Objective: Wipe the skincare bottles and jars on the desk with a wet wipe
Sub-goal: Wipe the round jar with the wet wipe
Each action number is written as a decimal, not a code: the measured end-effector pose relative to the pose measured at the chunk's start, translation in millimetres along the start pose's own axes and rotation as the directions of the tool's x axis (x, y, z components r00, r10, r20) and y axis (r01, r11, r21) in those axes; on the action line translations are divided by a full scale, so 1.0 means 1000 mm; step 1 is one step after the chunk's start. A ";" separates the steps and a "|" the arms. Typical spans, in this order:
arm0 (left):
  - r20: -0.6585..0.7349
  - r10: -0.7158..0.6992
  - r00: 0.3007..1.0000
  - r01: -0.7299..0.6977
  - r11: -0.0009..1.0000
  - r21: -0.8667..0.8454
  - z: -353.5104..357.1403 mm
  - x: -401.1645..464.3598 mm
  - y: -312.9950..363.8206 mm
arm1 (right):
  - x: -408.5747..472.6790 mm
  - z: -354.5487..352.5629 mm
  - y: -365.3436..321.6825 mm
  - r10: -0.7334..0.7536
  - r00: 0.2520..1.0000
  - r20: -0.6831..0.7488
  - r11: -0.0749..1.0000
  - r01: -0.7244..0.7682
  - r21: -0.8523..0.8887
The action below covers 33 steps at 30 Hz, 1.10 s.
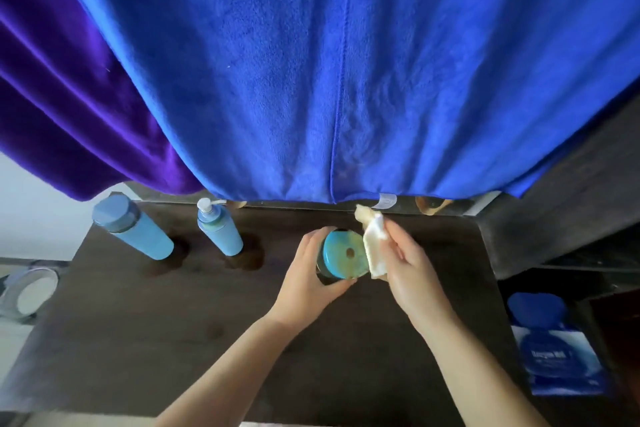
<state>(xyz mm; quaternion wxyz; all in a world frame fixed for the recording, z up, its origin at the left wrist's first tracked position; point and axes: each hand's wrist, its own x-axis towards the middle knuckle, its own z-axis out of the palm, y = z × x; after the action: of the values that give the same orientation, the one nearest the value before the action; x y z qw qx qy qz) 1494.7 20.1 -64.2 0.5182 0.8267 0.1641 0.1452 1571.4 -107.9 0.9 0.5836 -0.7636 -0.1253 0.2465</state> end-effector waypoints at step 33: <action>0.216 -0.040 0.976 0.143 0.863 -0.484 -0.078 -0.005 0.065 | -0.023 0.001 -0.057 -0.482 0.808 -0.340 0.876 0.448 -0.176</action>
<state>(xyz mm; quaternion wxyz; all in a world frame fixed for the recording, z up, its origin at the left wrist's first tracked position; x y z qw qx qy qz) 1466.1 55.0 26.9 0.7332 0.6672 0.1082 0.0746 1556.6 -101.4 60.2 0.6049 -0.7670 -0.2056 -0.0597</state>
